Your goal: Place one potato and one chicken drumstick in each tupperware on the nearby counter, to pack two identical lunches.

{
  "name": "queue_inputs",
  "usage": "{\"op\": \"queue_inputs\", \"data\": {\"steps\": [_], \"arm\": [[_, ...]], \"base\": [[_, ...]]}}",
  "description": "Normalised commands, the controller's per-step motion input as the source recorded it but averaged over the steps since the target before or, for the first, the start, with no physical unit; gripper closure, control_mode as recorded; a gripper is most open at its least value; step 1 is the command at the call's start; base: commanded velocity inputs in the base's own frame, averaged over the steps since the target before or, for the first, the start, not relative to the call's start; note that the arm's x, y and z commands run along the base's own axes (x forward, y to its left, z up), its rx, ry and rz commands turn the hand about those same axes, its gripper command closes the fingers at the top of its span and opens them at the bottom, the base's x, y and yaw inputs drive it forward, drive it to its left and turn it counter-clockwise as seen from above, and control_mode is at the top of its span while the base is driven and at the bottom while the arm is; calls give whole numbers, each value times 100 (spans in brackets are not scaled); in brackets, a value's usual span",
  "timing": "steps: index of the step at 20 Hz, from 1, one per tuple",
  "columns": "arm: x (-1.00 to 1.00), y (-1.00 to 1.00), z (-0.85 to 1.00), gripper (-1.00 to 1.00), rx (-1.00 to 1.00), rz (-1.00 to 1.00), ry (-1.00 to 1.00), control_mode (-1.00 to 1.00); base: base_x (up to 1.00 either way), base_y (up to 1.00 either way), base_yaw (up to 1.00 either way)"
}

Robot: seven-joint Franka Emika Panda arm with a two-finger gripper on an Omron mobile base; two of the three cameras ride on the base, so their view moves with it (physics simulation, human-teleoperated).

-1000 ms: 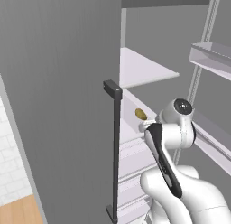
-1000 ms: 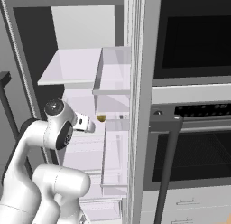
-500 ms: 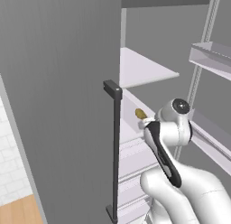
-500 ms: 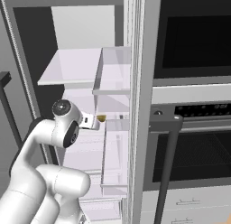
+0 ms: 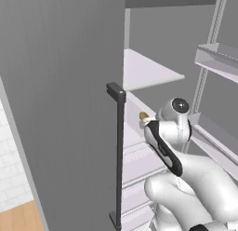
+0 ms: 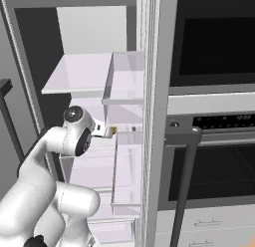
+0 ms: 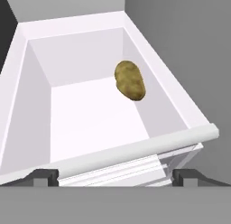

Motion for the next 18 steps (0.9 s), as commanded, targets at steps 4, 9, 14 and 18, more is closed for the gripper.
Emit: {"op": "queue_inputs", "data": {"steps": [4, 9, 14, 18], "arm": [[37, -1, -4, -100, -2, 0, 1, -100], [29, -4, -3, -100, -2, 0, 0, -100], [24, -2, -3, -100, 0, 0, 0, -100], [27, -5, -9, -100, 0, 0, 0, -100]], "base": [[0, 0, 0], [0, 0, 0], [0, 0, 0], [0, 0, 0]]}}
